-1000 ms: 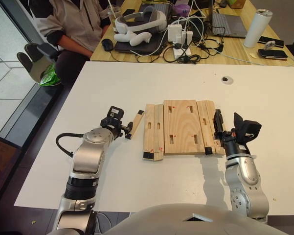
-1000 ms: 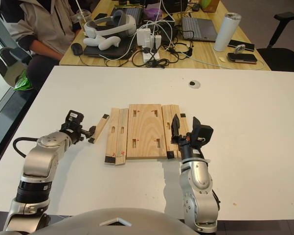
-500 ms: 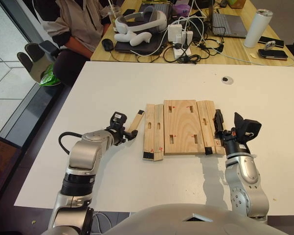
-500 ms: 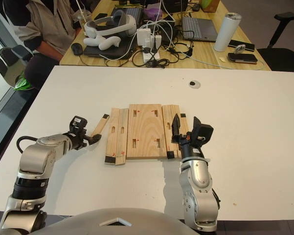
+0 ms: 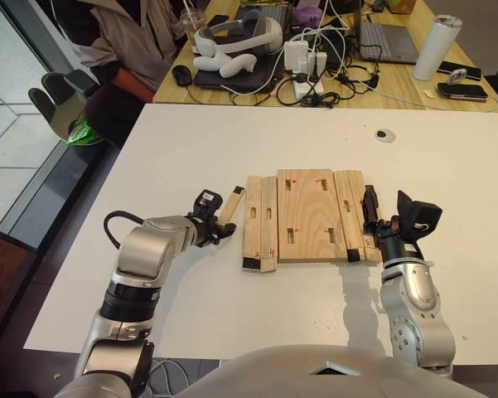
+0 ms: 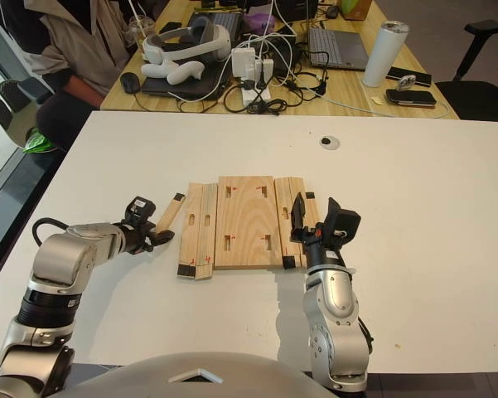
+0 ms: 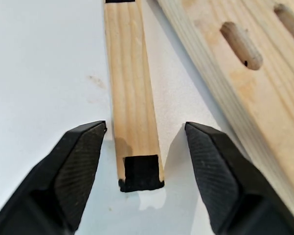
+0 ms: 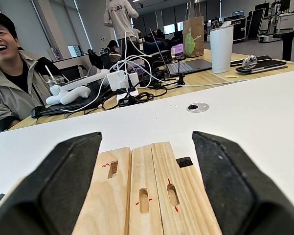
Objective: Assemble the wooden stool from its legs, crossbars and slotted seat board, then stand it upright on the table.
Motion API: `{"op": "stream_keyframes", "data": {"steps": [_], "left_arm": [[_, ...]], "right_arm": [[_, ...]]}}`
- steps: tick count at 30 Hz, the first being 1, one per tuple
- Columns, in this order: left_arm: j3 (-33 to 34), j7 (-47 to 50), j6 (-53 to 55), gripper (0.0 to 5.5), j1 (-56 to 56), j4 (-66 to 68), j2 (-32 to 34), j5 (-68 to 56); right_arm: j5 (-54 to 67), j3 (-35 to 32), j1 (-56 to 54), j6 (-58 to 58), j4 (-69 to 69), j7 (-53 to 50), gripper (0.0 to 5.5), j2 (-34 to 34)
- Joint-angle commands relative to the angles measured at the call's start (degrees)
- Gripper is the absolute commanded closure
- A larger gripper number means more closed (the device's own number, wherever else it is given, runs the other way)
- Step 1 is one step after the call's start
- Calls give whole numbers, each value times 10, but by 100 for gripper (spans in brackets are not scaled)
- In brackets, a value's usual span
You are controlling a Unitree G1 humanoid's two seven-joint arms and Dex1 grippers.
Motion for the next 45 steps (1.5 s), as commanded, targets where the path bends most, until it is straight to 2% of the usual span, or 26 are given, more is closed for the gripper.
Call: {"op": "stream_keyframes", "data": {"steps": [1, 9, 14, 19, 22, 25, 29, 36, 42, 45], "left_arm": [[-12, -3, 10, 311, 0, 4, 16, -3], [-27, 10, -22, 414, 18, -2, 33, 10], [-15, 29, -54, 419, 40, -21, 29, 21], [-18, 120, -198, 421, 32, -29, 53, 128], [-22, 142, -264, 421, 21, -46, 50, 164], [-32, 140, -357, 421, 4, -76, 42, 185], [-45, 148, -469, 421, -10, -101, 26, 214], [-115, 146, -504, 421, 9, -145, -38, 259], [-118, 157, -519, 421, 9, -169, -88, 277], [-109, 156, -516, 421, 8, -173, -104, 279]], "right_arm": [[-4, 0, -8, 10, -10, -5, 204, 2], [-13, 3, -16, 23, -23, -4, 204, -4], [-16, 14, -24, 24, -31, 7, 204, -7], [-9, 15, -75, 49, -35, 17, 204, -19], [12, -2, -113, 69, -30, 28, 204, -23], [93, -33, -161, 113, -13, 65, 204, -23], [300, -124, -256, 220, 29, 112, 204, -35], [526, -243, -435, 344, 178, 164, 204, -146], [589, -236, -475, 378, 204, 233, 204, -204], [564, -213, -478, 374, 216, 259, 204, -224]]}}
